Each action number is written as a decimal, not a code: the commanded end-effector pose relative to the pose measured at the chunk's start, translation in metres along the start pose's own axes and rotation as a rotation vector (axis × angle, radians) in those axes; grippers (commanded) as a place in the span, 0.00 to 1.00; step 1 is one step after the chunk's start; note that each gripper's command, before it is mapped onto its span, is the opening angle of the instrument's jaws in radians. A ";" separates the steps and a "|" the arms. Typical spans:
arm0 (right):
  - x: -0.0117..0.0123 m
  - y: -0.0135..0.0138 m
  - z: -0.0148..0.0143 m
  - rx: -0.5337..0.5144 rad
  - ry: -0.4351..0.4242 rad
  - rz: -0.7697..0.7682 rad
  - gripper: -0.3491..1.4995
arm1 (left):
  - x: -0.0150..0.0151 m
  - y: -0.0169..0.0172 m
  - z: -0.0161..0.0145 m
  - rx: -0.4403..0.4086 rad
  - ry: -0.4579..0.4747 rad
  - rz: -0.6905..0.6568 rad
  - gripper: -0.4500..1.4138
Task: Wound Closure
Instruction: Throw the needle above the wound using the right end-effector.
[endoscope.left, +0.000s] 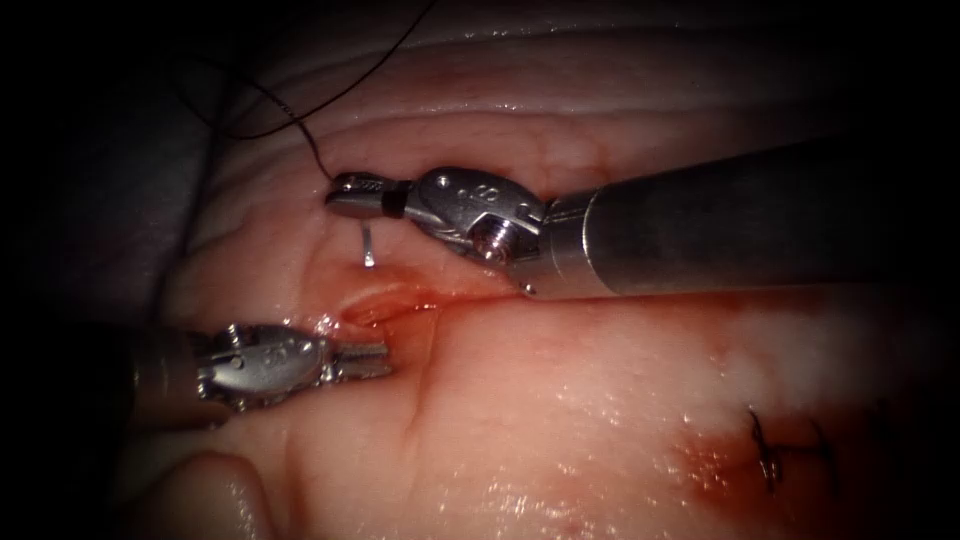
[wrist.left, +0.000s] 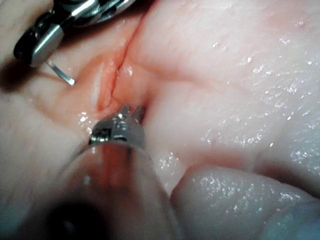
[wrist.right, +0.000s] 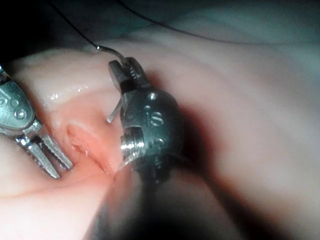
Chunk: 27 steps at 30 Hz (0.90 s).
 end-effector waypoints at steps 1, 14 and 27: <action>-0.0003 0.0000 0.0010 0.023 -0.019 0.040 0.00 | -0.0003 0.0002 0.0006 -0.004 -0.002 0.002 0.22; -0.0023 -0.0011 0.0011 0.133 -0.153 0.469 0.00 | -0.0003 0.0000 0.0003 -0.008 -0.002 0.003 0.23; -0.0042 -0.0049 0.0002 0.226 -0.192 0.661 0.00 | -0.0003 -0.0003 -0.0002 -0.015 -0.002 0.004 0.23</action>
